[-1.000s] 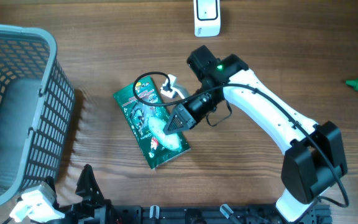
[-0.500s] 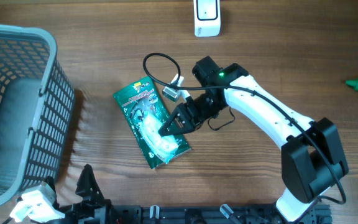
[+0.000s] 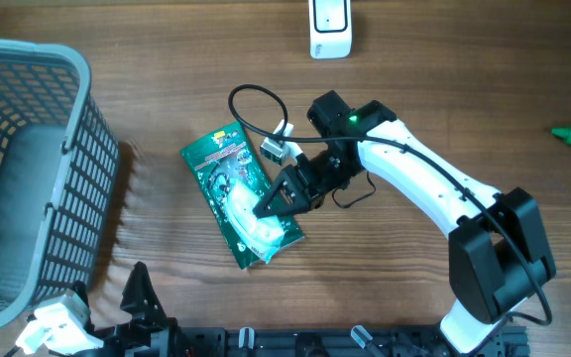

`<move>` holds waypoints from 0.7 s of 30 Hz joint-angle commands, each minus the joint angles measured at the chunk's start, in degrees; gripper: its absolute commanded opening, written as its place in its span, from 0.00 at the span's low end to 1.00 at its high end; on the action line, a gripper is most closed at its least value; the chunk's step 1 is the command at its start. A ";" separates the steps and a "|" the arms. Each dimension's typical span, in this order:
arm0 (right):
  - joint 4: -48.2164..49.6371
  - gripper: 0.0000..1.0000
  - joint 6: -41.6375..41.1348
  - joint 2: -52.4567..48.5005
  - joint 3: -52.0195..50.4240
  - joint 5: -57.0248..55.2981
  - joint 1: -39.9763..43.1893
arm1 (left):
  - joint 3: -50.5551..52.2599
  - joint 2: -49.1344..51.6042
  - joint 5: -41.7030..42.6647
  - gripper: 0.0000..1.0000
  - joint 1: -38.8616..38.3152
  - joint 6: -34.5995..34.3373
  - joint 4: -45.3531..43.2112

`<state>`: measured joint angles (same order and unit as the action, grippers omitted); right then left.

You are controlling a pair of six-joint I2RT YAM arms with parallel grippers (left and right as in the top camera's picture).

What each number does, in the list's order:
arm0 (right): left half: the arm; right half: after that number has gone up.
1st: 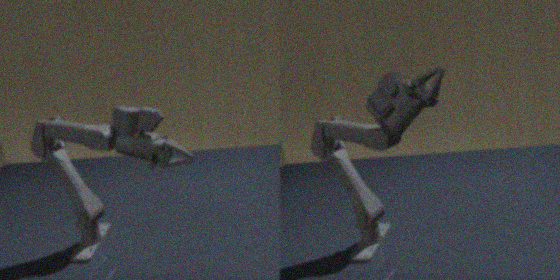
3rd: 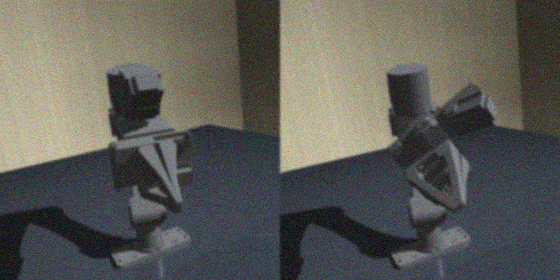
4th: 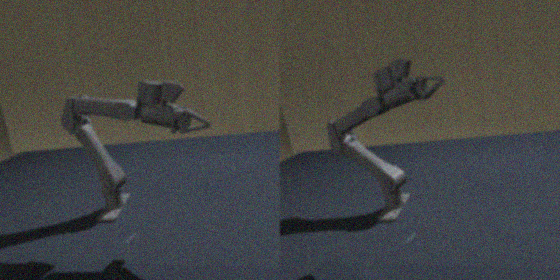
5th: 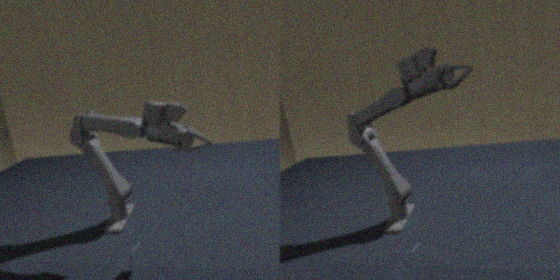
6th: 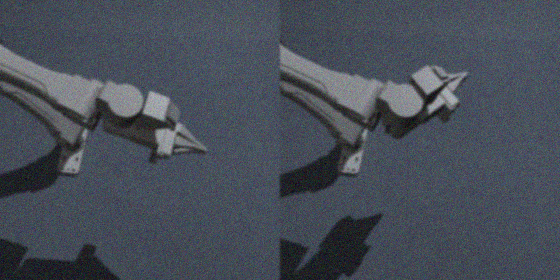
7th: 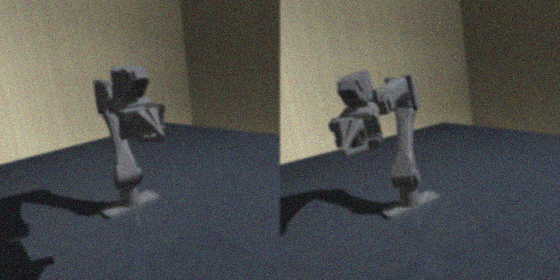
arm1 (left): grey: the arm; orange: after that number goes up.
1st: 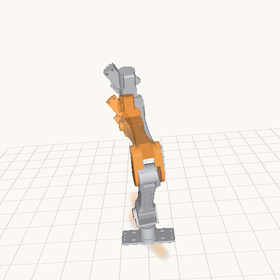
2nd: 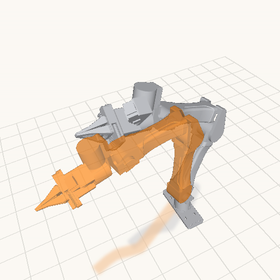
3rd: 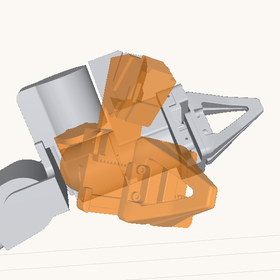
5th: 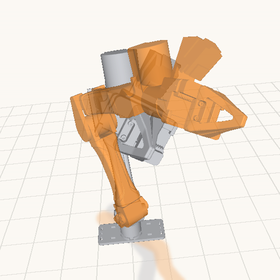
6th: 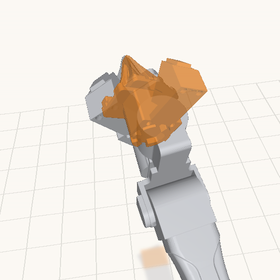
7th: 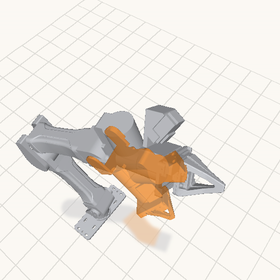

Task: Scan the item barcode
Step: 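Carry the wipes pack to the white scanner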

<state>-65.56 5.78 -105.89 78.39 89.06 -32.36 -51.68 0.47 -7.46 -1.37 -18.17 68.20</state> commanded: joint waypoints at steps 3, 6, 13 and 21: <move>-1.62 0.04 0.20 0.35 -0.09 -15.89 0.46 | 0.04 -0.11 -0.11 1.00 0.37 -0.33 -0.04; -2.73 0.04 -0.37 0.46 -0.09 -26.43 3.78 | 0.04 -0.11 -0.11 1.00 0.37 -0.33 -0.04; 0.92 0.05 -8.44 10.69 -0.02 -46.56 16.87 | 0.04 -0.11 -0.11 1.00 0.37 -0.33 -0.04; 35.36 0.05 -13.27 18.53 -0.04 -68.78 14.80 | 0.04 -0.11 -0.11 1.00 0.37 -0.33 -0.04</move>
<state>-35.16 -6.85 -85.34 78.00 26.28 -17.39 -51.68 0.47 -7.46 -1.37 -18.17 68.20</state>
